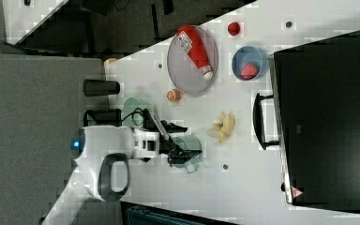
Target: Pick banana from table and place on oven.
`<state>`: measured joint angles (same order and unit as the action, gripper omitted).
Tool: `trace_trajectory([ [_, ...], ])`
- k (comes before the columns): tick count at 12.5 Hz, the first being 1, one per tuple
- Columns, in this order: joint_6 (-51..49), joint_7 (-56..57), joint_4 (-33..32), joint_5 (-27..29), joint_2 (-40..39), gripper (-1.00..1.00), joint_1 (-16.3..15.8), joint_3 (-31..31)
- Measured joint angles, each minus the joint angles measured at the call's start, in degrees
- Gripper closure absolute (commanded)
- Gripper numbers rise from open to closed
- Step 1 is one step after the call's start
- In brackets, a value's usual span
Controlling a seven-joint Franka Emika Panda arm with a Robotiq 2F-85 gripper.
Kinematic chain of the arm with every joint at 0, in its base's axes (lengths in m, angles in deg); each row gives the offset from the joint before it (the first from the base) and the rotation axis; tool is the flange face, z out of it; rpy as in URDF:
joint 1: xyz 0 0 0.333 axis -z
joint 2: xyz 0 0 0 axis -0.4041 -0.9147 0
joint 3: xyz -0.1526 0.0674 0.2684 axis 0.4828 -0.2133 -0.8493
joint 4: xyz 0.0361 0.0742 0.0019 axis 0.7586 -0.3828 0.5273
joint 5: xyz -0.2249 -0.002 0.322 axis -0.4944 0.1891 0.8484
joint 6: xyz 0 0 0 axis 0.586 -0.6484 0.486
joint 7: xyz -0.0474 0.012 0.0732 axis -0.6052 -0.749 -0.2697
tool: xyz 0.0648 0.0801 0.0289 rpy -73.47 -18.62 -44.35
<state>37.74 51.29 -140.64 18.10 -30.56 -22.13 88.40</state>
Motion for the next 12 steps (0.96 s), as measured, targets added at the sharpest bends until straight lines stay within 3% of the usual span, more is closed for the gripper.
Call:
trace_trajectory([
  [5,13.34,-0.21,-0.67,-2.27,-8.51,-1.00,0.16,-1.19],
  [9,23.53,-0.31,-2.80,-0.60,-16.23,-1.00,0.37,-1.60],
  [12,25.71,-0.40,-4.03,-0.77,-21.12,-0.92,-0.49,-0.55],
])
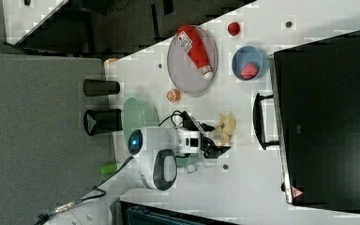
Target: Pick banana from table and place on oven.
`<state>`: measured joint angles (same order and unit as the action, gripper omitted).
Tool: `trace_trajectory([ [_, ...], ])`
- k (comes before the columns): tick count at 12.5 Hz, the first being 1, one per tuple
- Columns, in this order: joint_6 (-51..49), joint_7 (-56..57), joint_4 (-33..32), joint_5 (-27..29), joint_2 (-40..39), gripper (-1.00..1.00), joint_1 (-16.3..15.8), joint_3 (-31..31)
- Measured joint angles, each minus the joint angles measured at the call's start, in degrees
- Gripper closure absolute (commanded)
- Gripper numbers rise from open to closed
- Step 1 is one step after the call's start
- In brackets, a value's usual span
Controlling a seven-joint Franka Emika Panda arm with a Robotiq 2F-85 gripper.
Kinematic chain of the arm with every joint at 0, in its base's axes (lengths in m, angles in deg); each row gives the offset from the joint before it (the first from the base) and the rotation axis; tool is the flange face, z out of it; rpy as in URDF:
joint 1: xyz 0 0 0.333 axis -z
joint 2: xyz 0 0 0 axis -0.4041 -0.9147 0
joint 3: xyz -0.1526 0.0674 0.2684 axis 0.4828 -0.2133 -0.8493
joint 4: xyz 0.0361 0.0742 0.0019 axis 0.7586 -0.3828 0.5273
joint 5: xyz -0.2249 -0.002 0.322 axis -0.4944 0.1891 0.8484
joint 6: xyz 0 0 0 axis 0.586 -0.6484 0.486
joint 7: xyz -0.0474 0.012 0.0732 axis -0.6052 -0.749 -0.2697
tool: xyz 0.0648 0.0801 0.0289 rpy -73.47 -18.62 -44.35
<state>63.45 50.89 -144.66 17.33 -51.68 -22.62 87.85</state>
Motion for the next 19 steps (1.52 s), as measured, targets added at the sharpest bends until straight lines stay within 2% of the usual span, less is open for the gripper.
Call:
trace_trajectory([
  [5,2.57,0.09,0.11,-0.27,-0.95,0.27,0.73,-0.47],
  [6,2.18,-0.04,0.11,-0.41,-0.39,0.48,0.71,-0.46],
  [7,2.18,-0.07,0.45,-0.16,-0.04,0.58,0.61,-0.64],
  [11,2.41,-0.05,1.79,1.07,0.50,0.58,0.37,-0.56],
  [13,1.40,-0.20,1.68,-0.83,3.66,0.58,0.46,-0.05],
  [17,-20.20,-0.19,4.48,-0.88,19.63,0.58,0.01,-0.62],
  [19,-33.54,-0.19,11.53,0.40,26.76,0.58,-0.50,-0.22],
])
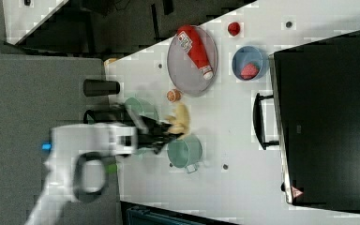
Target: Pick banana from table and place on oven.
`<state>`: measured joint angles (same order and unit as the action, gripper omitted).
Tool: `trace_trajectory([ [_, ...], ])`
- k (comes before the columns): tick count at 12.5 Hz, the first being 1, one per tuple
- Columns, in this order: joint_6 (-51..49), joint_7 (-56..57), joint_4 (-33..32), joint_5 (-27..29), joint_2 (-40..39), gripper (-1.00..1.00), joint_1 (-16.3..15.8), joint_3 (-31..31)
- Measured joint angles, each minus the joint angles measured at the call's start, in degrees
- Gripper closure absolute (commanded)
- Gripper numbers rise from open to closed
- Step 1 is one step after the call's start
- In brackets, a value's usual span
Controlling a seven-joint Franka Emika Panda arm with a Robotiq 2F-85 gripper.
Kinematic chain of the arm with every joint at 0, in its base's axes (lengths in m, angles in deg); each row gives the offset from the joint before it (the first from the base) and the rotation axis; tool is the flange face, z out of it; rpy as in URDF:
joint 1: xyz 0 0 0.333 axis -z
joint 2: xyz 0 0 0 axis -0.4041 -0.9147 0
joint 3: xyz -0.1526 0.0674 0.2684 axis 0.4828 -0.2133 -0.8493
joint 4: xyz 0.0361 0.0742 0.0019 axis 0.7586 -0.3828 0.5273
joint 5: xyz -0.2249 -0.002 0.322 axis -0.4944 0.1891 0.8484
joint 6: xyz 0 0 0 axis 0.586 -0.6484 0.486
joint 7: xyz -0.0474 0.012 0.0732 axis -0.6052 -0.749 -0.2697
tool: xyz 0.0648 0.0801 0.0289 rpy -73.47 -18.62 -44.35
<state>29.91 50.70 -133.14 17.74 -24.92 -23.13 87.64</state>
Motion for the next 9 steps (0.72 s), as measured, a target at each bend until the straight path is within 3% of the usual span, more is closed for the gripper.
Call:
trace_trajectory([
  [4,-23.59,-0.02,17.79,0.27,7.72,0.58,0.62,-0.24],
  [7,-25.16,0.31,27.03,-0.05,6.48,0.58,0.67,1.37],
  [9,-24.32,2.62,28.70,0.37,4.29,0.58,-0.35,4.71],
])
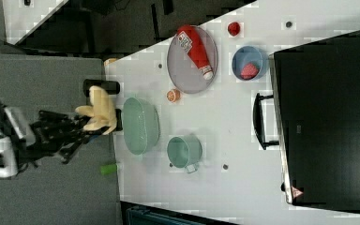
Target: Pick banana from table and place on oven.
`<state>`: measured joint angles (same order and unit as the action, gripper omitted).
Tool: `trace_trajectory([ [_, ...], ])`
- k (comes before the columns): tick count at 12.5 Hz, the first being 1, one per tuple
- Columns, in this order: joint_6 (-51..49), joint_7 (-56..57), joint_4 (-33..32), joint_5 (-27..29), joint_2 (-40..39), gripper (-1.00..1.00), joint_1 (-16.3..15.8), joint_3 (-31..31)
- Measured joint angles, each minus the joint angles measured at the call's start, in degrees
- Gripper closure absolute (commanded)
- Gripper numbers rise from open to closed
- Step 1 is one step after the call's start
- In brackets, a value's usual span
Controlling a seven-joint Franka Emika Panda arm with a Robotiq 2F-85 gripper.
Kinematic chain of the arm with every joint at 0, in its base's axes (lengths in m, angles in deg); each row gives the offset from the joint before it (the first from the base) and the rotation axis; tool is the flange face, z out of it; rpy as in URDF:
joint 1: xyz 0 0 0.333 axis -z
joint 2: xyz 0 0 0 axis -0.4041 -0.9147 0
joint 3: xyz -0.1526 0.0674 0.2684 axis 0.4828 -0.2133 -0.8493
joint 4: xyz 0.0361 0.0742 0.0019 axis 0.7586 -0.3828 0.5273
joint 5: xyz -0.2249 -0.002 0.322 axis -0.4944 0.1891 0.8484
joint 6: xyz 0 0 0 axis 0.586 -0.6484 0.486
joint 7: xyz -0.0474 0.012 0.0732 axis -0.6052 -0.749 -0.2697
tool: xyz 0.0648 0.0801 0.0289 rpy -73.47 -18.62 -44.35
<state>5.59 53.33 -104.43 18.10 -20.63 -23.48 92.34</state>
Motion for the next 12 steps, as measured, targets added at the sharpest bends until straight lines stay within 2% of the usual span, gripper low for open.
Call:
trace_trajectory([
  [3,1.19,8.23,0.39,-0.72,-7.31,0.58,0.10,8.18],
  [7,8.69,24.12,-0.34,-2.12,-19.01,0.58,3.24,21.40],
  [8,10.34,28.29,-1.40,-2.40,-20.53,0.58,3.53,24.87],
  [10,10.71,35.10,-2.24,-2.51,-22.86,0.58,6.10,28.65],
  [11,11.55,37.06,-1.68,-2.40,-24.12,0.53,6.96,30.44],
  [12,12.04,38.23,-0.67,-0.94,-25.47,0.34,7.54,32.06],
])
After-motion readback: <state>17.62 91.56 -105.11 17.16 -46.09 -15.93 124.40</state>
